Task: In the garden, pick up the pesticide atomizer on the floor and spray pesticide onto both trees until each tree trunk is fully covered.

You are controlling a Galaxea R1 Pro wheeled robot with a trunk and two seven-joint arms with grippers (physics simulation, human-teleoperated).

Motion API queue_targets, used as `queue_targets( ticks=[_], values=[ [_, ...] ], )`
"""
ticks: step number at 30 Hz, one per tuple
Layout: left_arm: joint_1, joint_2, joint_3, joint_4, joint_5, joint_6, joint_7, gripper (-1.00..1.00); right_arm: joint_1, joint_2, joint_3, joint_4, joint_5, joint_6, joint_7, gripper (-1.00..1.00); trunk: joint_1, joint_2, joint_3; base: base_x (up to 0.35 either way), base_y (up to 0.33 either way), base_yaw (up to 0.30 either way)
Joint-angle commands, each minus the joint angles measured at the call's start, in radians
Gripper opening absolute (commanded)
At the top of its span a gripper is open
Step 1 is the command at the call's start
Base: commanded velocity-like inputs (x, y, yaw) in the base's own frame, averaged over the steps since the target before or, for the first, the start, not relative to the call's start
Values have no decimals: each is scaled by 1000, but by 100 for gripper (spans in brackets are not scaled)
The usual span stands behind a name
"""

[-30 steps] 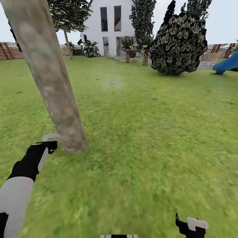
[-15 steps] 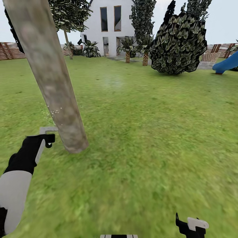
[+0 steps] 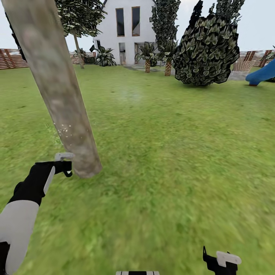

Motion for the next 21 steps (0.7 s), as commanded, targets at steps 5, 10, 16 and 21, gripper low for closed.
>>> queue_targets(
  ticks=[5, 10, 16, 21],
  values=[
    [56, -8, 3, 49, -22, -38, -1, -100, 0, 0, 0, 0, 1, 0, 0, 100, 0, 0, 0, 261, 0, 0],
    [57, 15, 13, 56, -23, -40, 0, -100, 0, 0, 0, 0, 1, 0, 0, 100, 0, 0, 0, 32, 0, 0],
    [60, 49, 13, 57, -23, -39, 35, -100, 0, 0, 0, 0, 1, 0, 0, 100, 0, 0, 0, 260, 60, 0],
    [130, 33, 7, 133, -13, -88, 67, -100, 0, 0, 0, 0, 1, 1, 0, 100, 0, 0, 0, 79, 17, 0]
  ],
)
